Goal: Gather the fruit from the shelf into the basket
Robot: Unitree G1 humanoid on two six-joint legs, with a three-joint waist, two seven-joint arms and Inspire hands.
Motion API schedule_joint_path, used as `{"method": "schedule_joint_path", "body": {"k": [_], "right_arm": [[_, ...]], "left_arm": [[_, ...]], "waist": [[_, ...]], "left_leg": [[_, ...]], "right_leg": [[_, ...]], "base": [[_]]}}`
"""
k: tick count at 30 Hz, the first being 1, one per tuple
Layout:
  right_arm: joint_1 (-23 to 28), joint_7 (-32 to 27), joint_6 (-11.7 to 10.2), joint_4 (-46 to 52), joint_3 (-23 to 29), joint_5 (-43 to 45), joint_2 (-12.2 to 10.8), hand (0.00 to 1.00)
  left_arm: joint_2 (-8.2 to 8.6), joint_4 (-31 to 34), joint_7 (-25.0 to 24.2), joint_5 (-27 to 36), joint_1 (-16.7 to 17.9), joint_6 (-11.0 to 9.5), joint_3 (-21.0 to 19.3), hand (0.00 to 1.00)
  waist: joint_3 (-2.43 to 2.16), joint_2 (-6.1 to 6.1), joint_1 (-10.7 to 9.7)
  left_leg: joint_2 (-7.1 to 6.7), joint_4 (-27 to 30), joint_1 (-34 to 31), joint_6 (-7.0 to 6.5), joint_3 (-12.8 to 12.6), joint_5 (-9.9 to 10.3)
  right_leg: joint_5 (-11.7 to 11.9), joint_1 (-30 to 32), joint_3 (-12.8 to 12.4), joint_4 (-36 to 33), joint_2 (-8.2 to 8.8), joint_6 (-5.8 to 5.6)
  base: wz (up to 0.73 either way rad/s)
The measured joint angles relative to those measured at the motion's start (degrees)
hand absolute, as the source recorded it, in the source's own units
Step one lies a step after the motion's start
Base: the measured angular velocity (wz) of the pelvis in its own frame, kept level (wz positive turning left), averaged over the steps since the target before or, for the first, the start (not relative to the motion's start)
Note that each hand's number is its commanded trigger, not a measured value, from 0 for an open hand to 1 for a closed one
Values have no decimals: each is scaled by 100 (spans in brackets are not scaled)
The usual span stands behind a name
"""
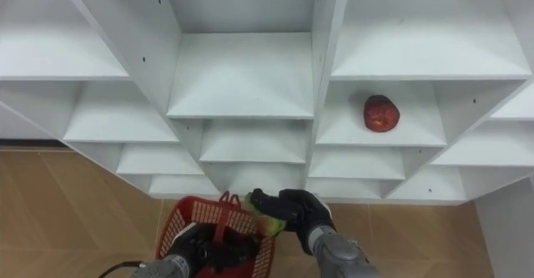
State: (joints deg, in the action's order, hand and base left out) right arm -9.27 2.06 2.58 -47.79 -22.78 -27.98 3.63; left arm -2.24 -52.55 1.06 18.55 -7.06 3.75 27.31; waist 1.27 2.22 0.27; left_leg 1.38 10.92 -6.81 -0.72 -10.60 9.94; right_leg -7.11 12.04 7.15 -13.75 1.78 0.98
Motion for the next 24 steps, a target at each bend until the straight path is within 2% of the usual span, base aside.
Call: {"method": "schedule_joint_path", "body": {"k": [6, 9, 11, 24], "right_arm": [[-20, 126, 5, -101, -87, 0, -15, 100], [-42, 130, 5, -107, -87, -90, -17, 100], [-42, 133, 6, -148, -88, -106, -25, 100], [-61, 181, 8, -301, -78, -105, -34, 100]], "left_arm": [[-2, 0, -79, 0, -1, 4, 98, 100], [-6, 0, -131, 4, -17, 8, 100, 100], [-7, 0, -159, 4, -22, 10, 97, 100], [0, 33, -172, 4, -99, 9, 85, 100]], "waist": [[3, 24, 10], [27, 75, 9], [27, 92, 8], [26, 88, 6]], "left_leg": [[0, 43, -34, 0, -3, 0], [1, 51, -35, 0, -2, 0], [4, 60, -36, 0, -2, 0], [3, 73, -50, 0, 1, 0]], "right_leg": [[0, 0, 38, -6, 11, 0], [0, 5, 37, -25, 12, 0], [0, 9, 36, -35, 14, 1], [0, 14, 32, -21, 10, 1]], "base": [[4], [0], [0], [0]]}}
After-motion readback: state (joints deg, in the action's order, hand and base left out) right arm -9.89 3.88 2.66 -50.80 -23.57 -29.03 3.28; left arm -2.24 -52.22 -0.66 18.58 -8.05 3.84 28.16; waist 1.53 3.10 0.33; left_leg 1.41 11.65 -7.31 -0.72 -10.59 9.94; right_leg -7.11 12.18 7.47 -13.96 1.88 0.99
